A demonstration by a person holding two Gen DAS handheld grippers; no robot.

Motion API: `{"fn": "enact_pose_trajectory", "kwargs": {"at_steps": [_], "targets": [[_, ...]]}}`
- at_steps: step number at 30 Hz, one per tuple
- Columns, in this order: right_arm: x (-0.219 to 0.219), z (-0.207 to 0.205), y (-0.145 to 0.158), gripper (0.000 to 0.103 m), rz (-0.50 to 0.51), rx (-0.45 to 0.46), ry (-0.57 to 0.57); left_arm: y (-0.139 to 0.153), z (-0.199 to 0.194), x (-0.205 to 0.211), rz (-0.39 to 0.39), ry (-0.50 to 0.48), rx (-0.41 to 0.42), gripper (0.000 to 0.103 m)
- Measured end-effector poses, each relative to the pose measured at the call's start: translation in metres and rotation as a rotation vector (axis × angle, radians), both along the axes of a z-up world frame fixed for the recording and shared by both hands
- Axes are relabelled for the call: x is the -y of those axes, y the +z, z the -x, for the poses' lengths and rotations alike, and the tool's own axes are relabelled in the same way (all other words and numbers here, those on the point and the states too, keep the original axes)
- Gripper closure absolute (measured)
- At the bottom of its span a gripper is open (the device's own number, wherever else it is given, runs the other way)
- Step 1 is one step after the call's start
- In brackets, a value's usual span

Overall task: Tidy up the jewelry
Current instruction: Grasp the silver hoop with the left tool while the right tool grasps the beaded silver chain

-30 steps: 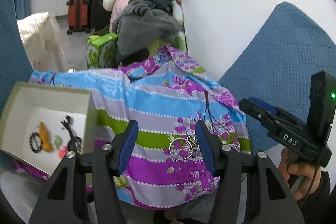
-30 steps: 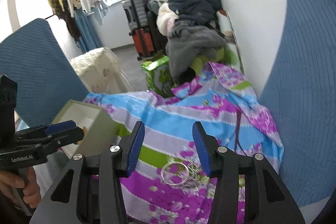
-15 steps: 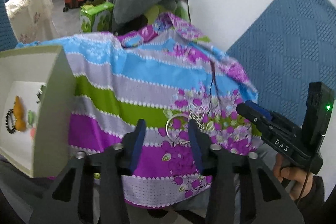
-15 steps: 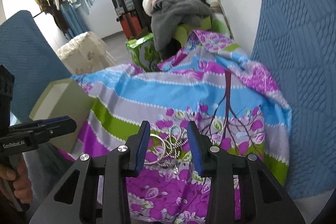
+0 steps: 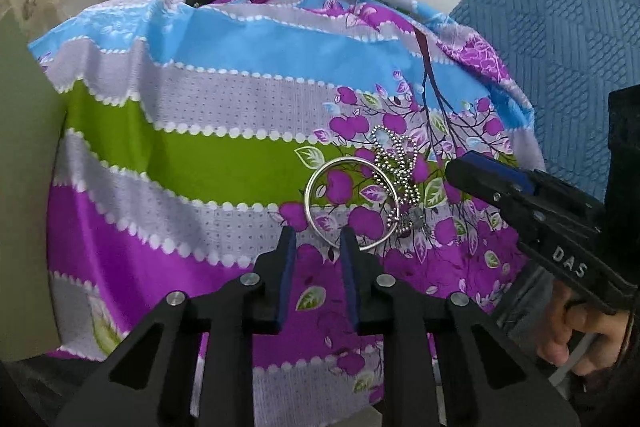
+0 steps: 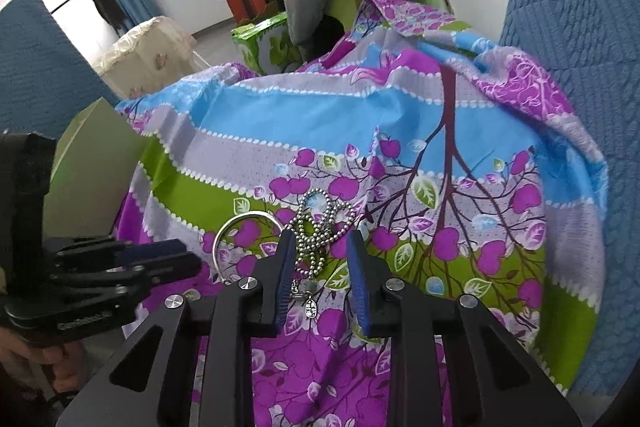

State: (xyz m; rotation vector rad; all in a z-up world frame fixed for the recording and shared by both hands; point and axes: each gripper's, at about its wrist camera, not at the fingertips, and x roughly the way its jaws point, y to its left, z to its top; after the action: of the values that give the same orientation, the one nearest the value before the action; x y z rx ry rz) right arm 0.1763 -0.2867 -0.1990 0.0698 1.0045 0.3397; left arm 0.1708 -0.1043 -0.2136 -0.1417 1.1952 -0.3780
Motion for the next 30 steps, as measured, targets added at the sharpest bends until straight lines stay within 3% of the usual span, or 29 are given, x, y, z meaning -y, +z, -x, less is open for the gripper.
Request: {"fn": "enact_pose_trajectory", "kwargs": {"at_steps": [10,11,13,25,28,30], "targets": [[0.001,-0.005,-0.008,0.08,-0.014,-0.027,0.008,-0.012,-0.016,0.021,-0.098,-0.041,0.053,0.082],[0.0,-0.006,-0.009,0.08,-0.016,-0.03,0.009,-0.012,-0.017,0.022,-0.109,-0.044,0.061,0.084],[0.0,-0.007,-0.011,0.08,-0.013,-0.037,0.01,-0.013,-0.019,0.027,-0.168,-0.053,0.081,0.1],[-0.014,-0.013,-0.023,0.078,0.016,-0.062,0.048,-0.008,-0.008,0.001,-0.142,-0.015,0.065,0.101],[-0.02,-0.015,-0.027,0.069,0.055,-0.061,0.058,-0.005,-0.004,-0.011,-0.128,0.009,0.058,0.101],[-0.023,-0.016,-0.029,0.068,0.079,-0.059,0.07,-0.003,-0.002,-0.017,-0.12,0.021,0.053,0.101]]}}
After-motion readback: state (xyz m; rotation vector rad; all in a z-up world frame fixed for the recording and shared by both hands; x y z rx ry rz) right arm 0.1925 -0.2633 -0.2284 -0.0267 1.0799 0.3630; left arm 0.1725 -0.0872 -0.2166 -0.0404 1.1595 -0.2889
